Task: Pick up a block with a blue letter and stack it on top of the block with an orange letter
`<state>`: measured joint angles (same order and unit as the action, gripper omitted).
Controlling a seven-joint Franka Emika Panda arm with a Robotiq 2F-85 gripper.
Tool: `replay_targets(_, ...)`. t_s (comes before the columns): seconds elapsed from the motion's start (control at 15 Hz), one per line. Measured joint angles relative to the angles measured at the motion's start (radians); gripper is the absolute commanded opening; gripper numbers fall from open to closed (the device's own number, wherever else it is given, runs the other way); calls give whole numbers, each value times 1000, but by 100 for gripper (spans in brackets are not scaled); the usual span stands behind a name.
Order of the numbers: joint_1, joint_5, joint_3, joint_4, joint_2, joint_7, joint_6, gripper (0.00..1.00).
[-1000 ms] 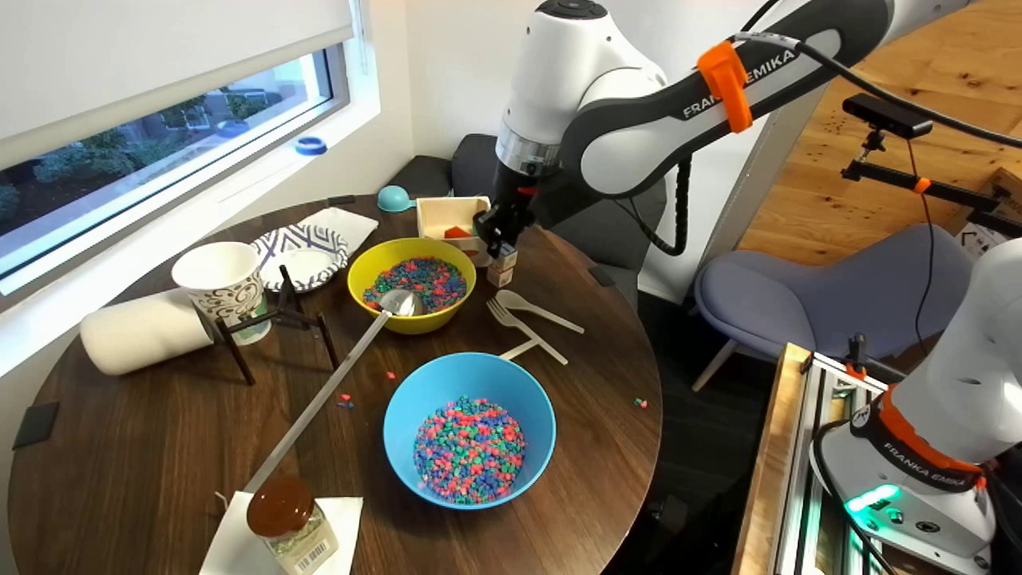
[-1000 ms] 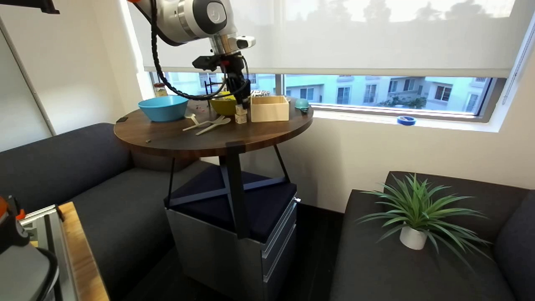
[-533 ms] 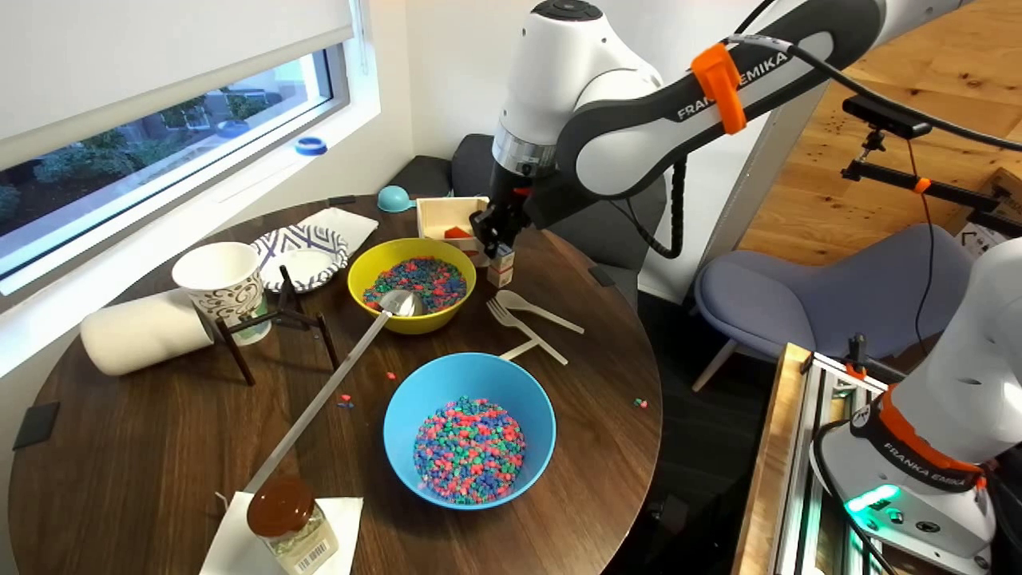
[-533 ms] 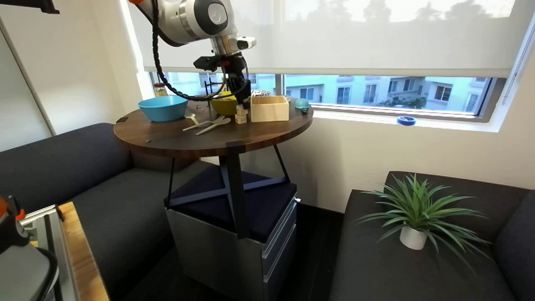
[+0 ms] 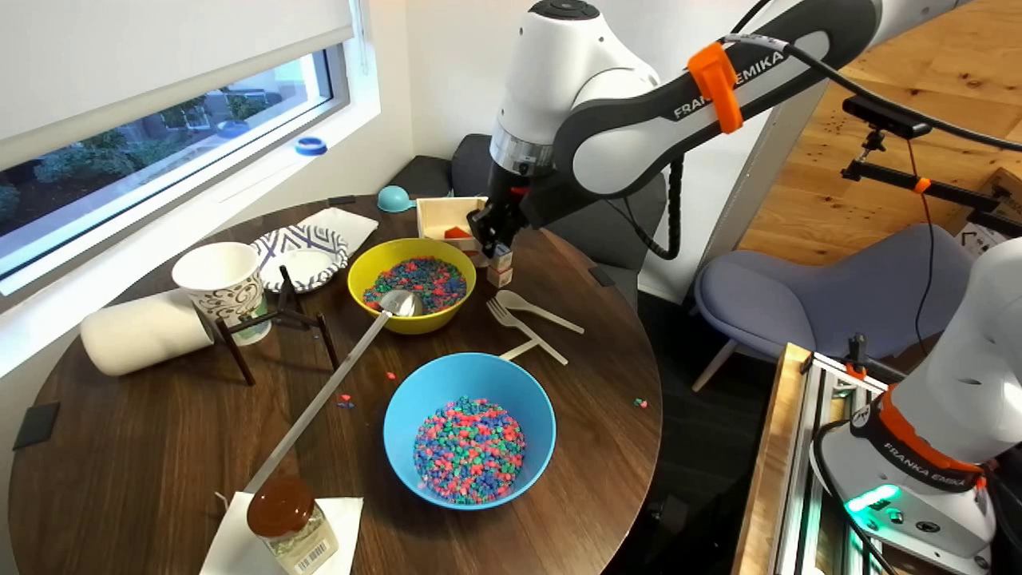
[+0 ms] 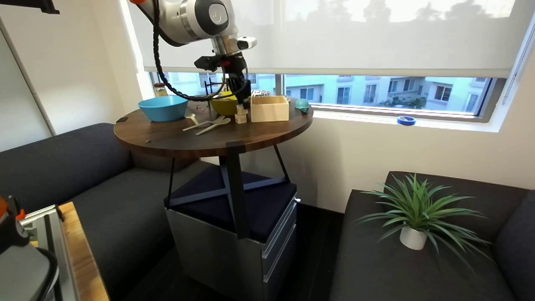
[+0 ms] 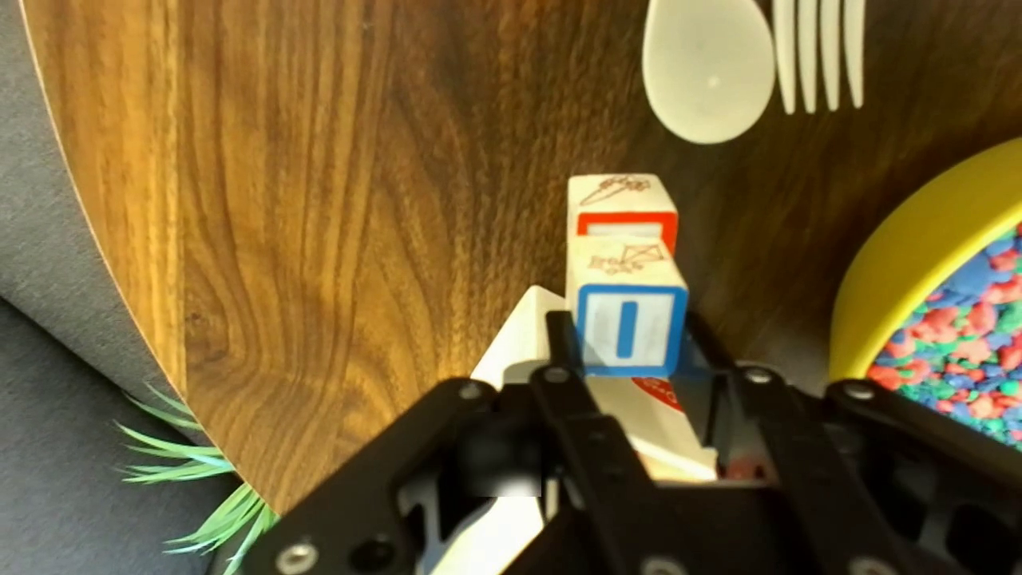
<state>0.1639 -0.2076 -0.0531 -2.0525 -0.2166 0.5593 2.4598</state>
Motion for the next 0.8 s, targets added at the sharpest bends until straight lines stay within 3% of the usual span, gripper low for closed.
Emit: replay_targets(0.8, 0, 40, -1, 11, -1, 2, -30, 8)
